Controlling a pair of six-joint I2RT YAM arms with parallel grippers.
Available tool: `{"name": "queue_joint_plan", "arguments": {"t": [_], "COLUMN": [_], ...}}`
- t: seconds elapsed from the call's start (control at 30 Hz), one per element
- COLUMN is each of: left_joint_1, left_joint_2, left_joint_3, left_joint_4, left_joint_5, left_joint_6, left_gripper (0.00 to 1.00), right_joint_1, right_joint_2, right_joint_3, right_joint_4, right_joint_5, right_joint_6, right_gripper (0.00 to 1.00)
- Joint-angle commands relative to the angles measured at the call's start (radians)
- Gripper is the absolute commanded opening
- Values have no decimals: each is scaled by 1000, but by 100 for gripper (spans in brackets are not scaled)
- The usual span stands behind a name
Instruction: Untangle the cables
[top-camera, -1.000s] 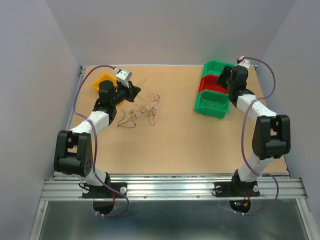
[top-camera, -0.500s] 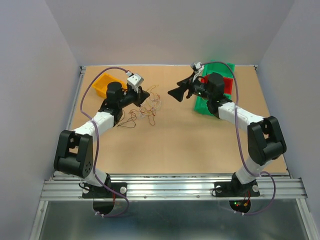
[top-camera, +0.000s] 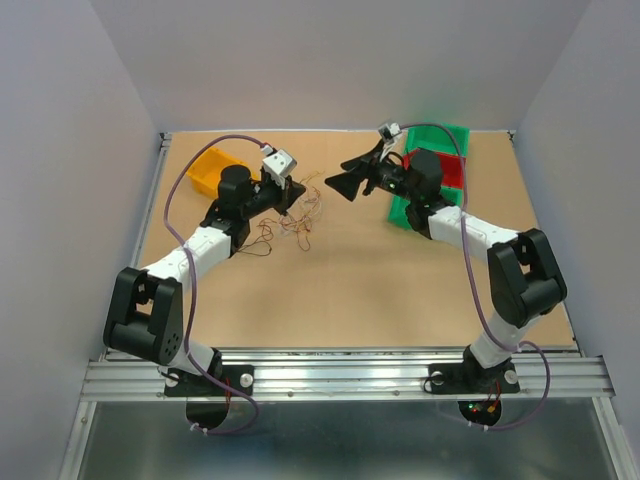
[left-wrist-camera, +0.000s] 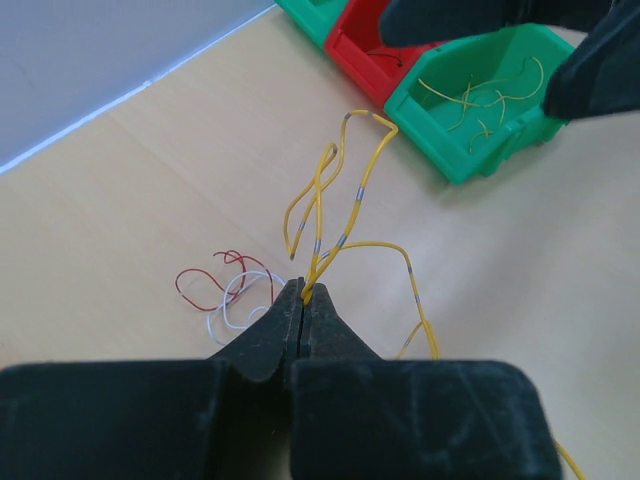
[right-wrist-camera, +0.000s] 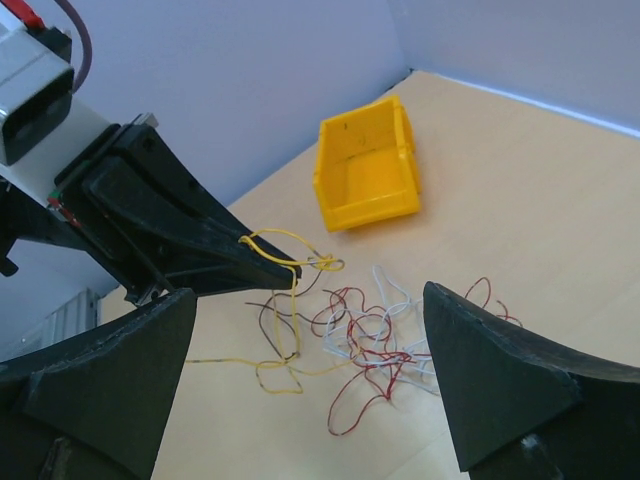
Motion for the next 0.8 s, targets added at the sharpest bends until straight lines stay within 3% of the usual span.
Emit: {"name": "queue_joint_plan", "arguments": {"t": [0.0,0.13,0.17,0.37,0.47,0.5,0.53,0.6,0.63,0.77], "left_joint_1": [-9,-14,-14,-20,-29,-29,-37,-40,-40,-40], "left_joint_2": [-57,-60,-57,-71,-86,-89,-94,-100,-100,-100], "left_joint_3": [-9,-9,1,2,1,1,-1,-2,-2,-1], "left_joint_4": [23,17,-3,-30,-52,-58,-67,-72,-72,-66], "left_joint_5": [5,42,126,275,340,346,348,329,317,230], "left_joint_6": [22,26,32,58,90,96,102,108,108,95], "left_gripper": [0,0,0,0,0,0,1,7,12,34], "right_joint_1": [50,71,91,99,104,104,105,104,104,102], "right_joint_2": [15,38,50,76,84,84,82,66,55,-19], "right_joint_3": [42,57,69,82,86,85,83,62,46,-21], "right_joint_4": [17,13,2,-3,1,2,5,13,30,34], "right_joint_5": [9,-3,0,35,38,38,46,66,98,230], "right_joint_6": [-55,-92,-133,-170,-182,-184,-184,-184,-184,-185], "right_gripper": [100,100,100,94,71,58,33,6,1,1]}}
